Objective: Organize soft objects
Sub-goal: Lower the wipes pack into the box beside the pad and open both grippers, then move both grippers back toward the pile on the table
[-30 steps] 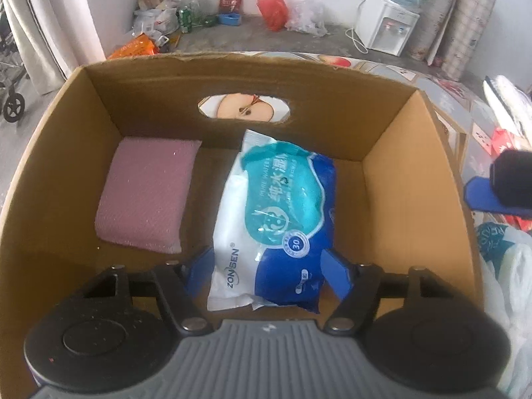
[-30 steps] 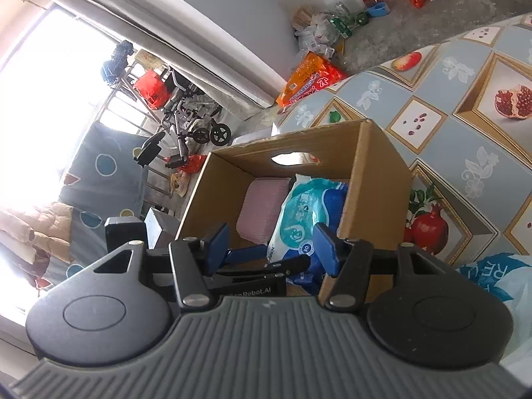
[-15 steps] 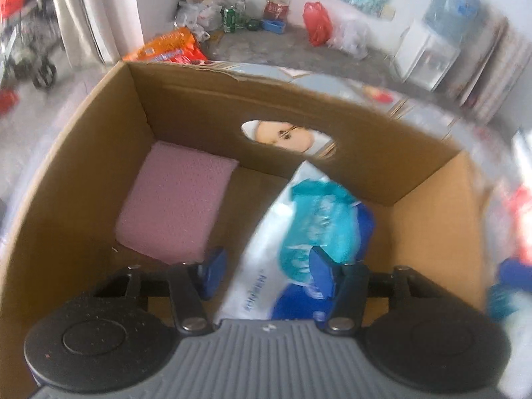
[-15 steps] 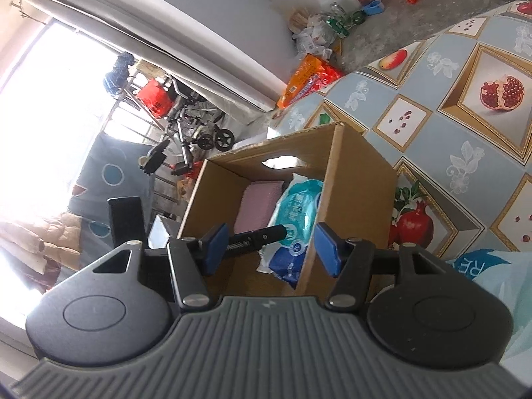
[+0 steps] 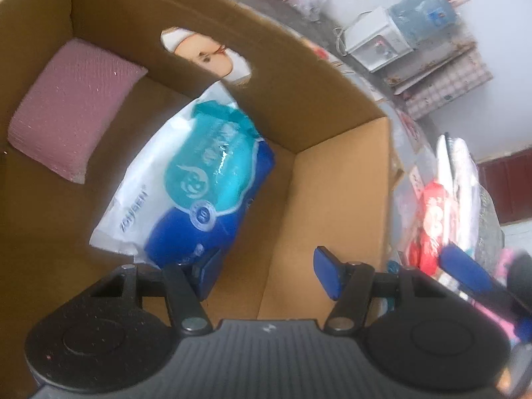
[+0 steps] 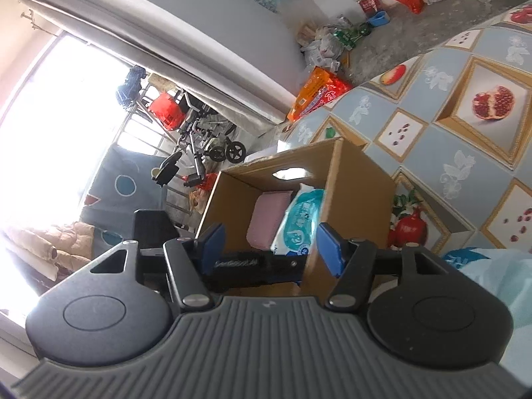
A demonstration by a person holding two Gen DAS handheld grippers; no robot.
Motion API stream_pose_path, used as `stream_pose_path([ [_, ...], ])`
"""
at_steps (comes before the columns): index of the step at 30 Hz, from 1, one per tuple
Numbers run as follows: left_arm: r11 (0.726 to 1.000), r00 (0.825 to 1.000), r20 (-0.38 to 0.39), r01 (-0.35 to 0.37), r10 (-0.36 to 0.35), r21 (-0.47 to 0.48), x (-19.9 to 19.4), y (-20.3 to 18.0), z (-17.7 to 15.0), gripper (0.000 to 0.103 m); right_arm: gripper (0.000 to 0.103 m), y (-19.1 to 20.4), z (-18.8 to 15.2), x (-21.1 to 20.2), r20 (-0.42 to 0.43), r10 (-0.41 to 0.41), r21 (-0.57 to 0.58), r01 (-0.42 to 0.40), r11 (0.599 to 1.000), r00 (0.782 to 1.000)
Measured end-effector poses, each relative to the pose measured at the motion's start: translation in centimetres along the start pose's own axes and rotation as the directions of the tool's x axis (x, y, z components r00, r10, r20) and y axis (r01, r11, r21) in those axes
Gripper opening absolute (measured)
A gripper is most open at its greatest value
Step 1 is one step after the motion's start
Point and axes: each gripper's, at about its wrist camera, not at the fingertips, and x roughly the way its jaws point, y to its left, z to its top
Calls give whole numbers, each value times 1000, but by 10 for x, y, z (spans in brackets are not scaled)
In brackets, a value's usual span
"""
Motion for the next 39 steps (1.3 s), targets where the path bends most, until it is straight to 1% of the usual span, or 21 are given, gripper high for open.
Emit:
stream_pose_path([
  [4, 1000, 999, 47, -8, 9, -28, 2, 4, 8, 61, 62, -10, 2, -11, 23, -16, 15, 16, 1000, 1000],
  [8, 998, 997, 78, -10, 15, -65, 1, 9, 14, 57, 62, -20, 5, -19, 41, -29, 35, 27, 999, 999],
  [10, 998, 995, 92, -31, 36, -60, -2, 10, 15, 53, 62, -24, 4, -20, 42, -32, 41, 30, 999, 999],
  [12, 997, 993, 105, -48, 54, -64, -5, 10, 15, 53, 62, -25, 3, -20, 38, -32, 41, 31, 999, 999],
  [13, 996, 993, 101, -46, 53, -73, -6, 11, 15, 54, 63, -25, 3, -20, 36, -32, 42, 30, 999, 999],
  [16, 995, 997, 77, -12, 20, -96, -6, 10, 15, 57, 63, -26, 2, -19, 31, -26, 46, 24, 999, 999],
  [18, 996, 998, 70, 3, 4, -89, -6, 6, 11, 57, 63, -26, 1, -18, 28, -22, 47, 21, 999, 999],
  [20, 996, 998, 55, 36, -32, -77, -7, 2, 4, 57, 63, -25, 0, -17, 24, -20, 47, 19, 999, 1000],
  [21, 997, 998, 45, 48, -45, -64, -6, -1, 0, 59, 63, -25, 0, -17, 23, -20, 46, 19, 999, 1000],
  [22, 998, 998, 40, 47, -45, -51, -5, -3, -3, 61, 63, -25, 0, -17, 24, -20, 46, 19, 999, 1000],
  [24, 999, 999, 42, -2, 4, -36, 2, -8, -6, 61, 63, -25, 0, -17, 26, -21, 49, 20, 999, 999],
  [25, 999, 999, 39, -13, 15, -37, 6, -9, -5, 62, 64, -25, 0, -17, 28, -21, 53, 20, 998, 999],
  [27, 997, 999, 25, -20, 22, -79, 14, -2, -1, 60, 64, -26, -1, -18, 30, -21, 57, 20, 998, 999],
  [28, 994, 999, 27, -17, 20, -108, 16, 2, 2, 56, 64, -26, -1, -19, 30, -21, 55, 19, 998, 999],
  [30, 989, 1000, 30, 1, 3, -150, 18, 9, 9, 56, 64, -26, -2, -22, 28, -23, 48, 21, 999, 999],
  [33, 984, 995, 94, -3, 20, -179, 10, 14, 14, 57, 64, -28, -3, -28, 34, -29, 42, 28, 999, 999],
  [35, 978, 993, 120, 14, 12, -210, 7, 18, 15, 58, 64, -31, -2, -33, 45, -35, 47, 33, 998, 998],
  [36, 975, 992, 126, 22, 6, -222, 7, 19, 16, 60, 64, -33, -2, -36, 49, -36, 51, 33, 998, 998],
  [37, 975, 992, 126, 25, 4, -222, 6, 19, 15, 64, 64, -35, -2, -39, 51, -35, 57, 32, 998, 998],
  [39, 980, 991, 132, 22, 5, -199, 4, 14, 12, 72, 64, -37, -3, -45, 55, -33, 62, 29, 998, 998],
])
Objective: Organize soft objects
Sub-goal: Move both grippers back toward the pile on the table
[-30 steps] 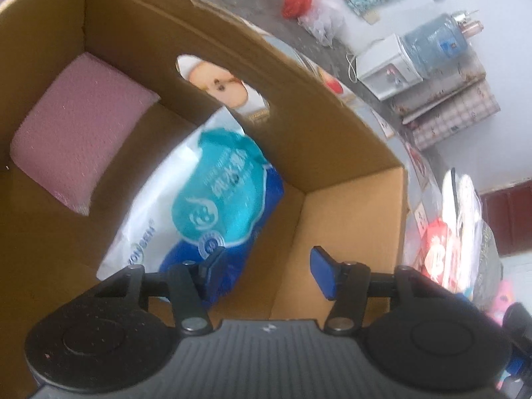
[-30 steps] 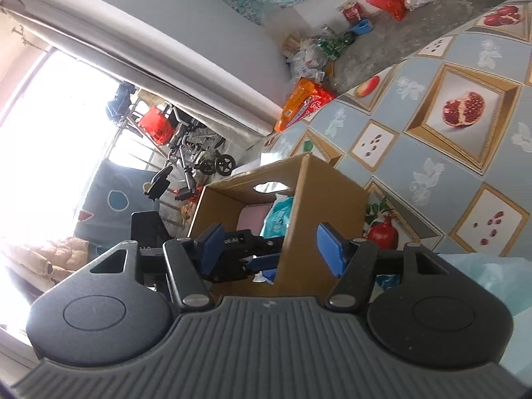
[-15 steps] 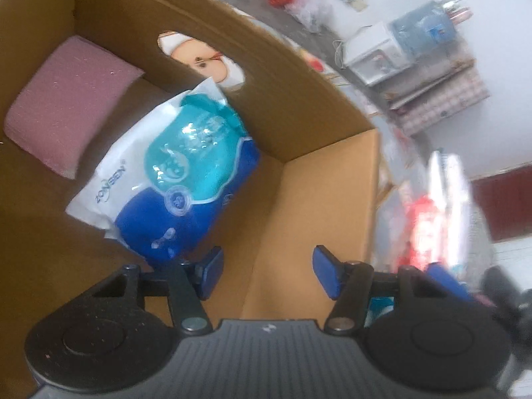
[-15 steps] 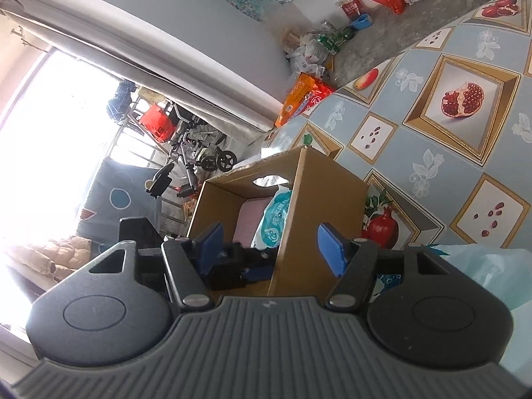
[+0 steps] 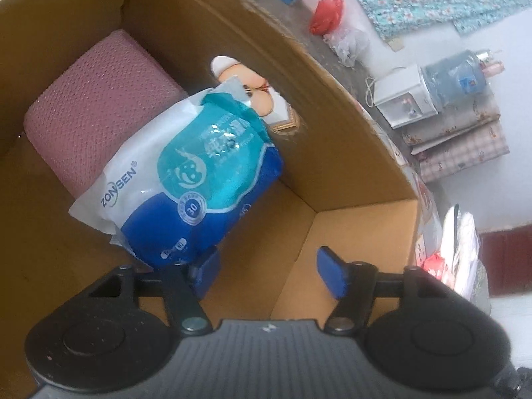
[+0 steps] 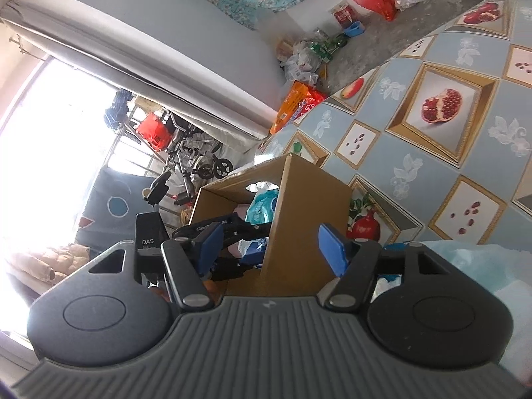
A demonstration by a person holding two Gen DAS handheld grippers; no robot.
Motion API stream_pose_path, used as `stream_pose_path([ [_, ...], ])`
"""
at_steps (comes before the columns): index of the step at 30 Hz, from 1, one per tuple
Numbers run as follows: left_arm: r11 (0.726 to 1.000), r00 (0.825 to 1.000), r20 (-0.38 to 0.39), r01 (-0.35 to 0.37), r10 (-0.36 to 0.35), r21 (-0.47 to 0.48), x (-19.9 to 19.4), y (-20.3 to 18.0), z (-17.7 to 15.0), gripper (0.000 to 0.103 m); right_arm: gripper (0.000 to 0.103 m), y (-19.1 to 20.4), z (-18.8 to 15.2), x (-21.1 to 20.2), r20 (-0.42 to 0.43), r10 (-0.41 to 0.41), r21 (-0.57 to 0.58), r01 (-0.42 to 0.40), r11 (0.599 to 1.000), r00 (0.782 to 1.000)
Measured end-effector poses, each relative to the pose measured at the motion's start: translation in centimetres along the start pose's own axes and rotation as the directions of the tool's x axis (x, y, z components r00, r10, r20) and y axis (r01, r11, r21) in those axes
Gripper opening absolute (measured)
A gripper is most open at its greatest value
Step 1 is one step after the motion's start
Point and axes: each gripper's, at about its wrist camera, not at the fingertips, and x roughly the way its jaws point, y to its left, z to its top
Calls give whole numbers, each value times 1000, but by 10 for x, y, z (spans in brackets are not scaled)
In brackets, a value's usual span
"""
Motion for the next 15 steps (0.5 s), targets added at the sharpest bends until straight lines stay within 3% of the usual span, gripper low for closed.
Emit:
stream_pose_path([
  [8, 992, 987, 128, 81, -94, 99, -69, -27, -36, 82, 67, 0, -6, -64, 57, 15, -52, -12, 999, 998],
  [12, 975, 959, 259, 55, -111, 213, -117, -55, -67, 87, 73, -5, -9, -128, 154, -14, -112, 31, 993, 988],
  [15, 949, 944, 305, 23, -124, 315, -137, -86, -94, 90, 75, -18, -12, -175, 234, -52, -131, 84, 988, 971],
])
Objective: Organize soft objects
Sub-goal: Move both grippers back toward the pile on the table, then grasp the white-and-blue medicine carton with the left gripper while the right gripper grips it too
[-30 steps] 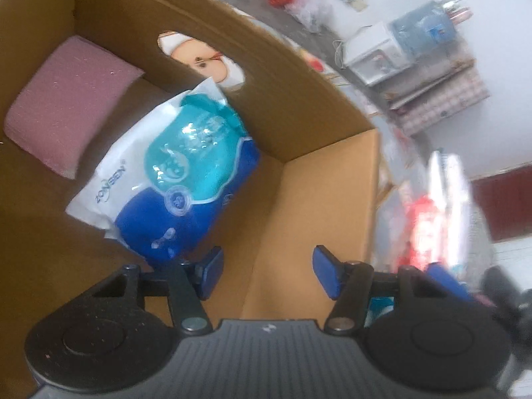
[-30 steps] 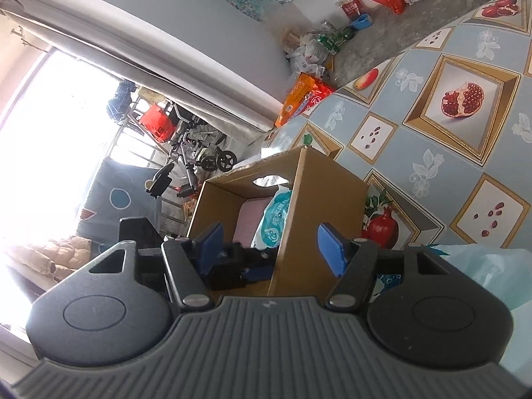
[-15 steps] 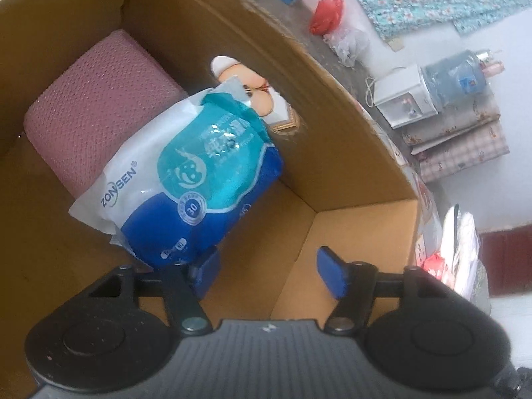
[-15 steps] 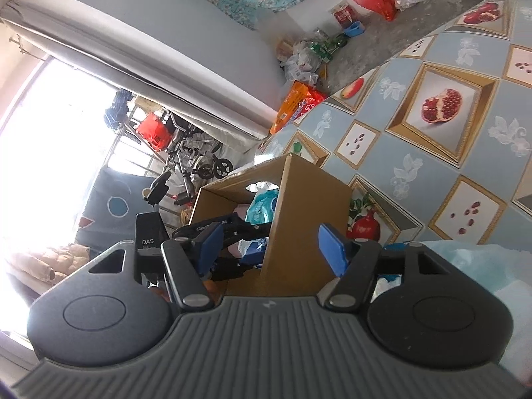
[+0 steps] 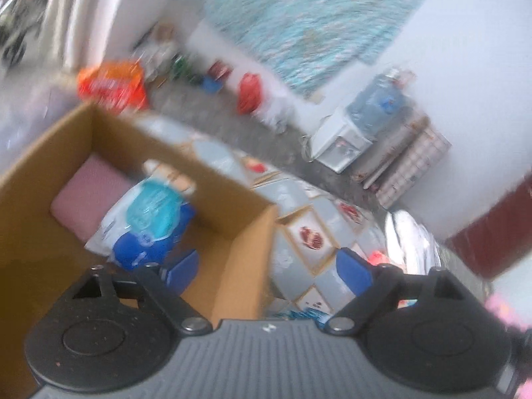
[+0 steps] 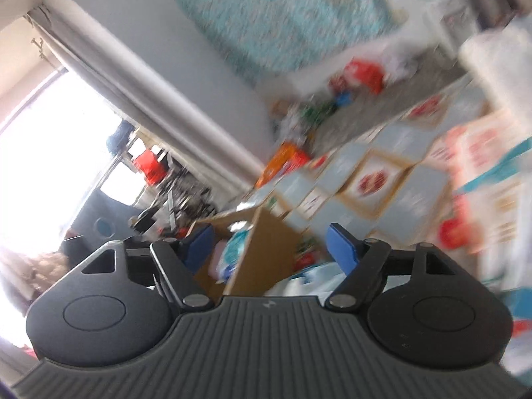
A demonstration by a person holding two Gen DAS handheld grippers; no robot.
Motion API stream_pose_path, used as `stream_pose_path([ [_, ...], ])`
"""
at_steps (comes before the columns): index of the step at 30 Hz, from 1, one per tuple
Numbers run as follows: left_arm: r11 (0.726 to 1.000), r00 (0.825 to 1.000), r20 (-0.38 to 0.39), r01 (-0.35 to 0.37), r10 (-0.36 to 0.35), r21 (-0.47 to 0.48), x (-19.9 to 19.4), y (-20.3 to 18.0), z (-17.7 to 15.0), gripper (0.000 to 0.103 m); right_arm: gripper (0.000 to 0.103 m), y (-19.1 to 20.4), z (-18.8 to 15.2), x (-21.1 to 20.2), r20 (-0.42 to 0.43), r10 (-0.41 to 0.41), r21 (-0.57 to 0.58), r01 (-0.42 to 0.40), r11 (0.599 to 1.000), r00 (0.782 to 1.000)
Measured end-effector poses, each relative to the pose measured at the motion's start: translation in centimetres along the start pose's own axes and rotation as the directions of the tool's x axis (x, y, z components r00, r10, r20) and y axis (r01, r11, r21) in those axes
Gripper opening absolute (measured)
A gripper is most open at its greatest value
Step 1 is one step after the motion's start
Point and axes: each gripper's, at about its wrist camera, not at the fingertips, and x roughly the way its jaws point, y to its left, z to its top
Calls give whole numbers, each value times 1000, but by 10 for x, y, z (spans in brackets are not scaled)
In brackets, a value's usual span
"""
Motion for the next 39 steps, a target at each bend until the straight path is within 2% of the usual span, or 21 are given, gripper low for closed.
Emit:
stream_pose_path([
  [4, 985, 998, -34, 52, -47, 165, 1, -67, -21, 92, 77, -37, 0, -52, 101, -89, 12, 88, 996, 991],
  [9, 939, 986, -146, 119, -75, 322, 39, -145, -59, 92, 77, -94, -14, -82, 135, -173, 104, 159, 982, 976],
  [12, 896, 967, -238, 180, -86, 407, 67, -184, -90, 90, 77, -127, -21, -89, 129, -212, 145, 193, 970, 969],
  [15, 846, 950, -303, 218, -71, 486, 94, -220, -122, 83, 77, -156, -27, -86, 112, -247, 188, 224, 956, 962],
  [17, 838, 944, -325, 219, -53, 500, 111, -238, -141, 79, 77, -178, -28, -81, 94, -261, 224, 235, 946, 961],
  [20, 829, 921, -388, 244, -35, 504, 143, -259, -162, 65, 73, -203, -29, -71, 70, -263, 264, 237, 935, 962],
  [24, 808, 909, -417, 250, -6, 533, 180, -281, -181, 56, 65, -229, -26, -57, 37, -257, 297, 235, 925, 966],
  [30, 793, 893, -451, 270, 6, 546, 214, -300, -188, 53, 60, -256, -22, -38, 1, -245, 321, 232, 918, 970],
  [33, 801, 883, -470, 281, 0, 528, 228, -304, -190, 52, 57, -263, -24, -33, 1, -223, 333, 210, 919, 975],
  [36, 807, 877, -480, 293, -14, 512, 233, -309, -190, 45, 49, -265, -24, -29, 3, -200, 331, 187, 925, 980],
  [39, 800, 887, -461, 287, -16, 526, 230, -312, -192, 41, 46, -258, -22, -28, 5, -214, 310, 202, 929, 977],
])
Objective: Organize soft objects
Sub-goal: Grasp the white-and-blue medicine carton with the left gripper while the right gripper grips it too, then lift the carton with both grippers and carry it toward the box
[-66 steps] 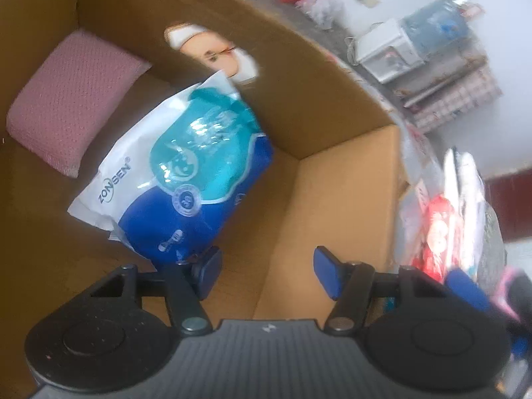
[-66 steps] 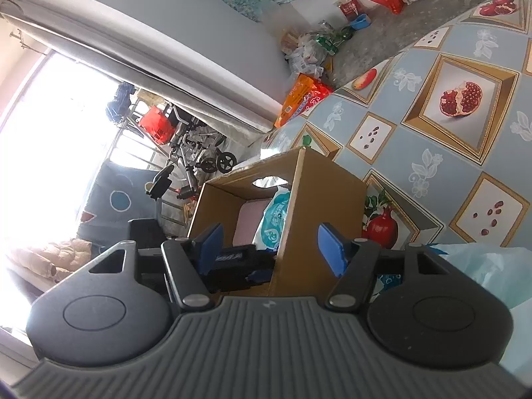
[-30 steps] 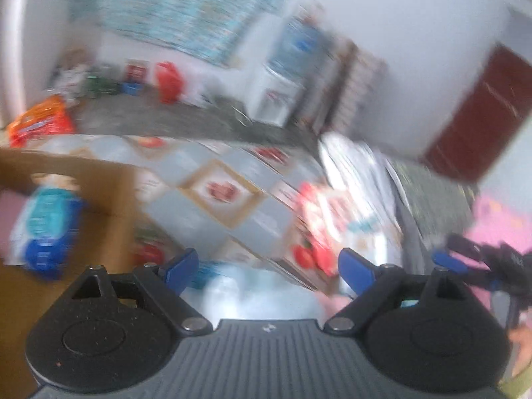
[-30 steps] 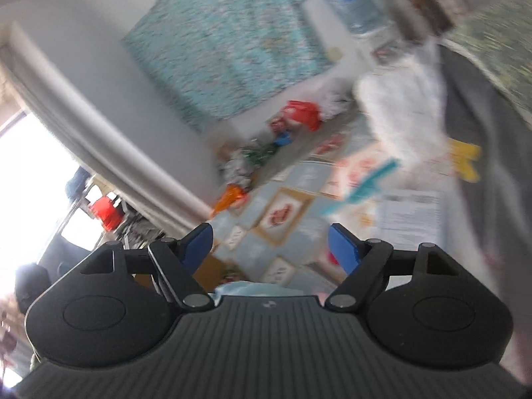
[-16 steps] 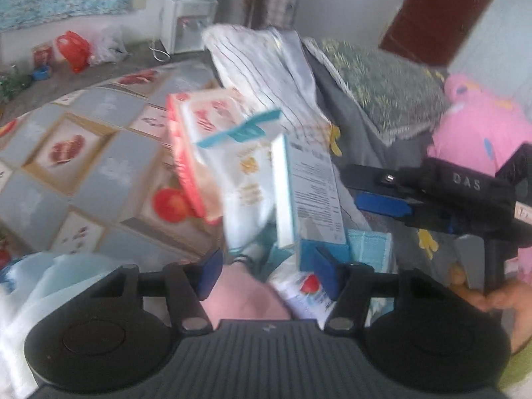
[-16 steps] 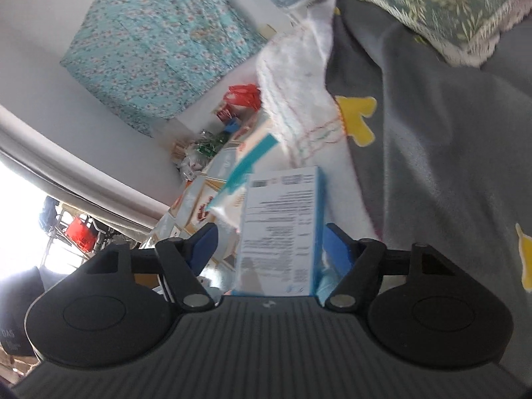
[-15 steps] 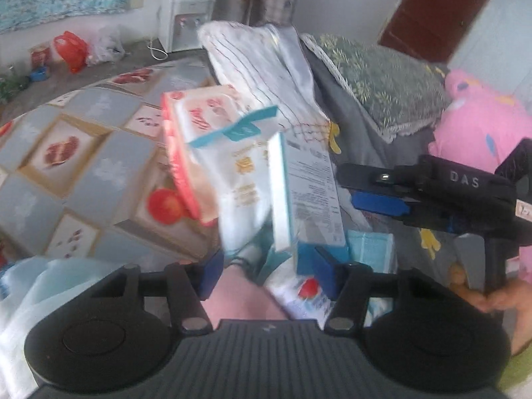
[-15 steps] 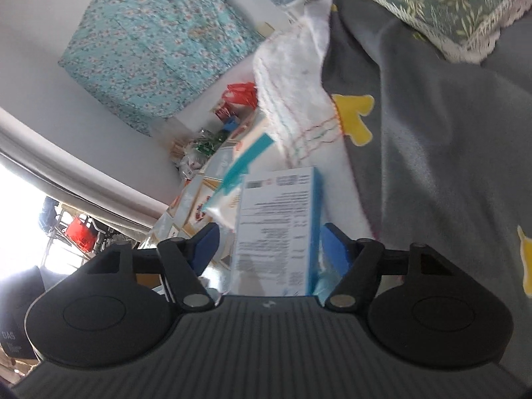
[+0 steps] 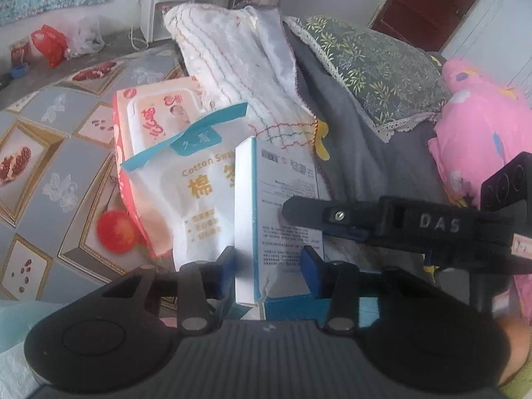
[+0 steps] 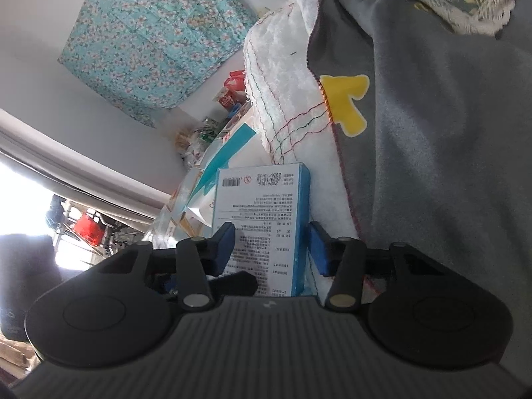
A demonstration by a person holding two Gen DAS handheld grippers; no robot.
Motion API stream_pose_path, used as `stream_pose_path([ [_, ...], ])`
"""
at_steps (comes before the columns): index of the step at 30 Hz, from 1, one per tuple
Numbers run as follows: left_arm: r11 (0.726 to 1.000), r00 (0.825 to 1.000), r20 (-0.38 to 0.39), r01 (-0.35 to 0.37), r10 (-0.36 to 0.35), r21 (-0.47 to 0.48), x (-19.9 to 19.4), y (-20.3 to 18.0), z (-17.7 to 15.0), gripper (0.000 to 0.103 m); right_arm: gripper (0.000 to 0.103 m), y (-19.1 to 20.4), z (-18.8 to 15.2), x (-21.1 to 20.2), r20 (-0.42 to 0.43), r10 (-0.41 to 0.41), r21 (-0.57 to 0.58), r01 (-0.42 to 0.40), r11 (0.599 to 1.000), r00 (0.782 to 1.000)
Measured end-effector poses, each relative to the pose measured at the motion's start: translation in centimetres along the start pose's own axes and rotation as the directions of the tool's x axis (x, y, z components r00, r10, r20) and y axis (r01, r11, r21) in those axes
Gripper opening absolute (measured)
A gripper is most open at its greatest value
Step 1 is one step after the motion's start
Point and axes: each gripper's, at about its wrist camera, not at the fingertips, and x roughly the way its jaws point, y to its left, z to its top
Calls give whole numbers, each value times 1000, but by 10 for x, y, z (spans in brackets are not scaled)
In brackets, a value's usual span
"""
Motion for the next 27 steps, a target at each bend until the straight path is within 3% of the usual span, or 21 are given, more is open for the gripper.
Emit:
stream_pose_path([
  [6, 999, 999, 15, 36, -36, -2, -24, -1, -5, 37, 46, 12, -5, -19, 32, 43, 5, -44, 999, 999],
  [16, 997, 989, 132, 72, -72, 0, -112, 7, -28, 36, 46, 90, -28, -67, 68, 115, -113, -107, 988, 991],
  [21, 998, 976, 210, 63, -58, -15, -174, 35, -52, 35, 46, 147, -44, -70, 18, 199, -181, -193, 964, 980],
  [27, 994, 951, 308, 6, 27, -106, -248, 94, -88, 34, 48, 240, -69, -36, -100, 265, -272, -283, 920, 959],
])
